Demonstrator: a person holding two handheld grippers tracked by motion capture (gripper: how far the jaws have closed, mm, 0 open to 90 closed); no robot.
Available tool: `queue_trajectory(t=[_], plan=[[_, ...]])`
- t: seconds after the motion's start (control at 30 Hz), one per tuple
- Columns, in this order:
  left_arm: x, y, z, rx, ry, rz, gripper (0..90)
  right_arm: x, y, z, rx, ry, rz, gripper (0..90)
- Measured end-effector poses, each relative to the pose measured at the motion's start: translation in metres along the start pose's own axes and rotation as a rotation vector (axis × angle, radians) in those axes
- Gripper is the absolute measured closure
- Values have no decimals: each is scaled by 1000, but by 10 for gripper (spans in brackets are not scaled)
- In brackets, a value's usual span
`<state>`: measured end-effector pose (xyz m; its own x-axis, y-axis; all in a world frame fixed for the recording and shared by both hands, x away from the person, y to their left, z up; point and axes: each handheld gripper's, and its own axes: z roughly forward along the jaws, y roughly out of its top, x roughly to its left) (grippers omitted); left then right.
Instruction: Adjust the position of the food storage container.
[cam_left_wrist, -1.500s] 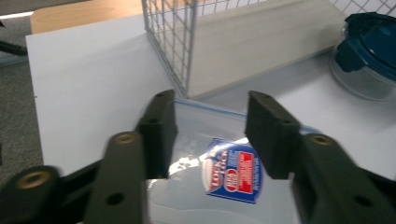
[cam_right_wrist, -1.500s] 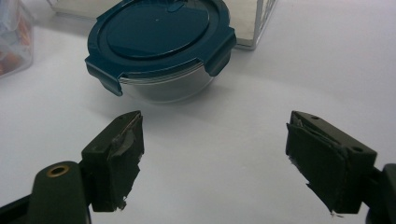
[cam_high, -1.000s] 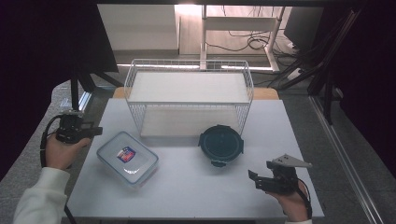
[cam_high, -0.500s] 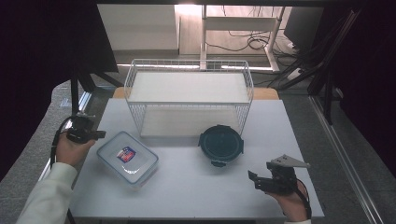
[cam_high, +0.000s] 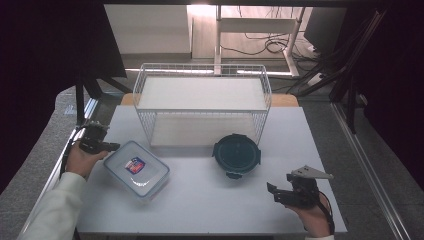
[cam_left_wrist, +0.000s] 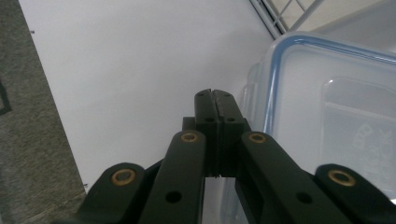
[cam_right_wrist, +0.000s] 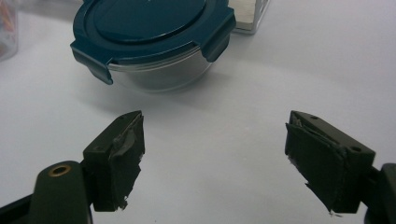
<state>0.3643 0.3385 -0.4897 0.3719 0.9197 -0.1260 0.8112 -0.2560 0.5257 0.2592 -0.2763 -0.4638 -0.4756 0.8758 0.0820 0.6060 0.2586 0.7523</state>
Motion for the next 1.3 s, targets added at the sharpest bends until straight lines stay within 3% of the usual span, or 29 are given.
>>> queue_trajectory(t=[0.13,0.23,0.4,0.53,0.73,1.3], plan=[[2,-2,-2,8,-11,-2,900,0,0,1,4,5,-3,197],[3,-6,-3,-1,-34,-25,900,0,0,1,5,2,-3,198],[1,-8,-5,5,-20,-16,900,0,0,0,4,3,-1,198],[1,-12,-6,-6,-32,-34,900,1,0,0,4,1,2,198],[-4,-15,-8,3,-27,-19,900,1,2,-2,-3,2,0,198],[-33,-35,-17,-4,-37,6,900,4,4,-2,-2,0,-1,199]])
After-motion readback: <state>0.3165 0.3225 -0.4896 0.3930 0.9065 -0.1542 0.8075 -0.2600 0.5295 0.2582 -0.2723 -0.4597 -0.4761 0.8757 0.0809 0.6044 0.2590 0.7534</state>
